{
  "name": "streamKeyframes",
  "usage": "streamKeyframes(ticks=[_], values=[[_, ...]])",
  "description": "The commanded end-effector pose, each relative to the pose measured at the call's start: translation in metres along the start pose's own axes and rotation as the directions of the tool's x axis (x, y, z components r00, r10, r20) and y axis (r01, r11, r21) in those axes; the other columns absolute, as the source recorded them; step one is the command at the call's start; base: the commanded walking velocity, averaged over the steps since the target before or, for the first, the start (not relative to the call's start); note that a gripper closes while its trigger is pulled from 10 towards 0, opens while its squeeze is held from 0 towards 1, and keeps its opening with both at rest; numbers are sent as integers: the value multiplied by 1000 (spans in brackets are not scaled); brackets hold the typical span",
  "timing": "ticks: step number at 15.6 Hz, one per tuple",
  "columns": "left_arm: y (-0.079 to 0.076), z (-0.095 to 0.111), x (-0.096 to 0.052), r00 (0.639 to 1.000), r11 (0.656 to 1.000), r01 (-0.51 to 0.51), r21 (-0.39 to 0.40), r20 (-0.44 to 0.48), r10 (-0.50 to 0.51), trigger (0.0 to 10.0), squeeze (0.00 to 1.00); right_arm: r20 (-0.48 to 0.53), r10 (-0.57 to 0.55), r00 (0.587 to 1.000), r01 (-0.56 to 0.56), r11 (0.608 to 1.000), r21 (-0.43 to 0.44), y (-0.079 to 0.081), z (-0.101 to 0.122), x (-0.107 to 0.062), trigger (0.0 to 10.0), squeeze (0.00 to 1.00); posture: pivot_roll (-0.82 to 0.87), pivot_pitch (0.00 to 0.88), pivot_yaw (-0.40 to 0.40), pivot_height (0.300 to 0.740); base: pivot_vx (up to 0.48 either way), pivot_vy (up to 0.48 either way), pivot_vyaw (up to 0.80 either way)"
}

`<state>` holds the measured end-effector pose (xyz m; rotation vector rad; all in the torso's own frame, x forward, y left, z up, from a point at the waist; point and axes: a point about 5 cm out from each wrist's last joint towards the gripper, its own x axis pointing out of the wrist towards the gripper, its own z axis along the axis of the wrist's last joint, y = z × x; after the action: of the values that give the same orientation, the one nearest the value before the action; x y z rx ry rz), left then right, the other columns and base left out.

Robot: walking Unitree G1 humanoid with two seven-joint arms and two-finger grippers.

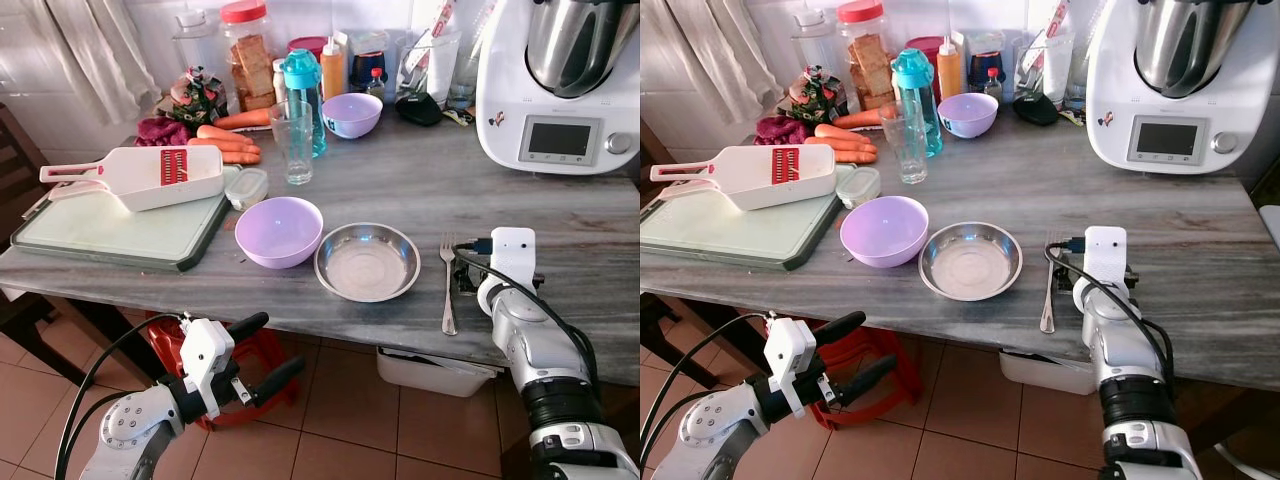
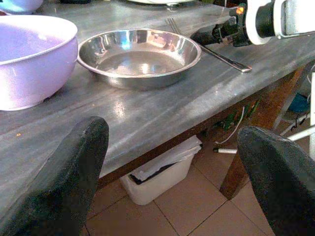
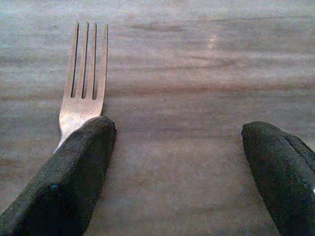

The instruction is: Setting the table

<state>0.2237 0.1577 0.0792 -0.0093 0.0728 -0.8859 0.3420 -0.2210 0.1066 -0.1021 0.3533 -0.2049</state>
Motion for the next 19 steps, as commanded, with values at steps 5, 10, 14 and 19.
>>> streamKeyframes(ticks=[5,10,14,19], values=[[0,1,-2,1000,1000,19,10,0,-19,10000,0,-49,49,998,-49,999,16,7,-8,2,10000,0,85,60,106,740,0,0,0],[-2,7,2,1000,1000,26,17,4,-26,10000,0,-39,93,995,-92,995,23,18,-6,2,10000,0,86,63,108,740,0,0,0],[-3,9,4,1000,999,28,15,5,-28,10000,0,-31,106,994,-105,994,39,20,-4,3,10000,0,86,63,107,740,0,0,0],[-4,10,4,1000,1000,22,15,0,-22,10000,0,-21,147,989,-146,989,26,29,-1,4,10000,0,90,61,104,740,0,0,0]])
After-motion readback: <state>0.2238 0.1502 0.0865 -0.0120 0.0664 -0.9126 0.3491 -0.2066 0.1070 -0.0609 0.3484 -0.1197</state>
